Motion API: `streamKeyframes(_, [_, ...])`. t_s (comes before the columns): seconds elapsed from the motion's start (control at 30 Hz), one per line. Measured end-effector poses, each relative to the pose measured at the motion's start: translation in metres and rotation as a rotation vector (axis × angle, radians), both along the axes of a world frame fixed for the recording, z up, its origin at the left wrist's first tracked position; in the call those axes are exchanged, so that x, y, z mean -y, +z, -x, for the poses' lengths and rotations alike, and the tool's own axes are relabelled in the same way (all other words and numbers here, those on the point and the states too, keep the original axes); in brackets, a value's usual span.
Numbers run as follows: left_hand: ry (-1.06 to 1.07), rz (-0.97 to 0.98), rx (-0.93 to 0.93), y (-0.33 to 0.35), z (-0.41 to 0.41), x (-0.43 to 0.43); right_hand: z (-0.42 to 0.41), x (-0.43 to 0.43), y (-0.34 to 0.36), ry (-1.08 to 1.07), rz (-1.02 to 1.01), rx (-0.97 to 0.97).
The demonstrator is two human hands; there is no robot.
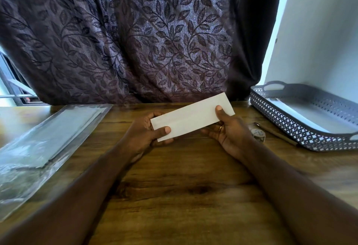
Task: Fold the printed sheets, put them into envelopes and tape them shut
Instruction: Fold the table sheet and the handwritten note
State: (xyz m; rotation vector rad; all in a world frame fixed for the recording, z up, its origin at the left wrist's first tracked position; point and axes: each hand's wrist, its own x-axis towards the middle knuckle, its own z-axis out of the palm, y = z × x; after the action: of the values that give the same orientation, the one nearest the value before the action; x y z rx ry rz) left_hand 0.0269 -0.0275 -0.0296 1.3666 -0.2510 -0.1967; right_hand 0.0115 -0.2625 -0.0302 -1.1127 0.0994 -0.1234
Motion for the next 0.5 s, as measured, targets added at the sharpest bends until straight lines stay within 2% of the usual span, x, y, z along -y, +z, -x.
streamKeyframes(0.33, [0.036, -0.066, -0.020, 0.002, -0.005, -0.018, 0.000, 0.008, 0.001, 0.093, 0.052, -0.053])
streamKeyframes(0.4, [0.088, -0.011, -0.039, 0.000, -0.008, -0.020, 0.001, 0.009, 0.001, 0.139, 0.143, -0.040])
streamKeyframes(0.5, [0.191, 0.210, -0.107, 0.000, -0.013, -0.024, 0.002, 0.007, -0.001, 0.169, 0.376, -0.004])
